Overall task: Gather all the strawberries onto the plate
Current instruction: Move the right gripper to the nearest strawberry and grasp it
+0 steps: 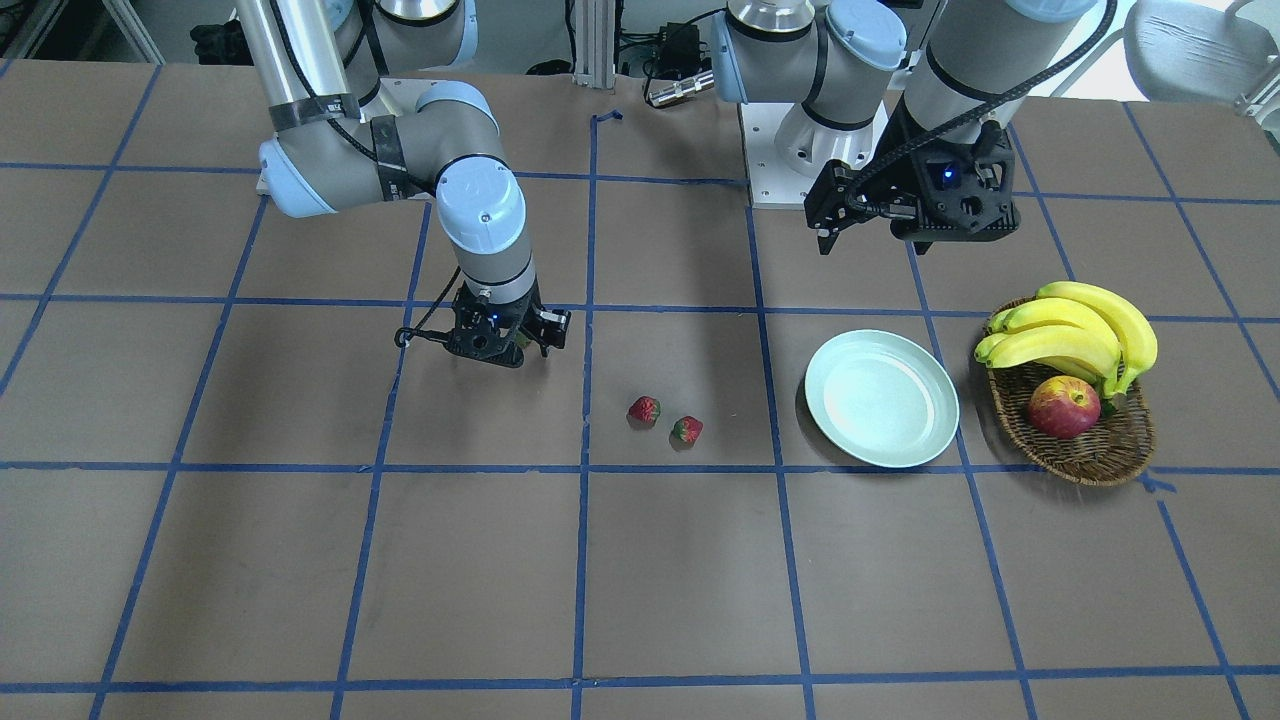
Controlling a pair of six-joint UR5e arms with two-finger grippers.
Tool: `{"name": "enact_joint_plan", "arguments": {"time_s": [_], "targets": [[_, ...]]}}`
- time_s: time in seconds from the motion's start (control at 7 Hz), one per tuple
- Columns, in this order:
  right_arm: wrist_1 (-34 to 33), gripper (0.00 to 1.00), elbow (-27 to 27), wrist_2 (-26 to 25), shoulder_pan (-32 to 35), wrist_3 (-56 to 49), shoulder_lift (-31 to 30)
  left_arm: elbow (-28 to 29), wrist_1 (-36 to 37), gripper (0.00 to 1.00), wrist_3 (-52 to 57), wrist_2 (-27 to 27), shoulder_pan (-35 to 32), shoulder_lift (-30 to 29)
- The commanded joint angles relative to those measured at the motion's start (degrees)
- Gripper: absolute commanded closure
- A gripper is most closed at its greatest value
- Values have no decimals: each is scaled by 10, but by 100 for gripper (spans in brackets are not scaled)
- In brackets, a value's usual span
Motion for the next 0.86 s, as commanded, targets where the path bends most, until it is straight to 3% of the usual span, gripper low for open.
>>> {"name": "enact_joint_plan", "arguments": {"time_s": [0.0, 0.29, 0.57, 0.71], "targets": [[4, 82, 0, 4, 0, 0, -3, -14, 31, 0, 1, 0, 1, -5], [9, 87, -23, 12, 2, 0, -4, -18, 40, 0, 2, 0, 0, -4], [31, 85, -82, 90, 6, 47, 11, -17, 41, 0, 1, 0, 0, -4], [31, 85, -110, 99, 16, 69, 34, -17, 39, 0, 1, 2, 0, 2]]}}
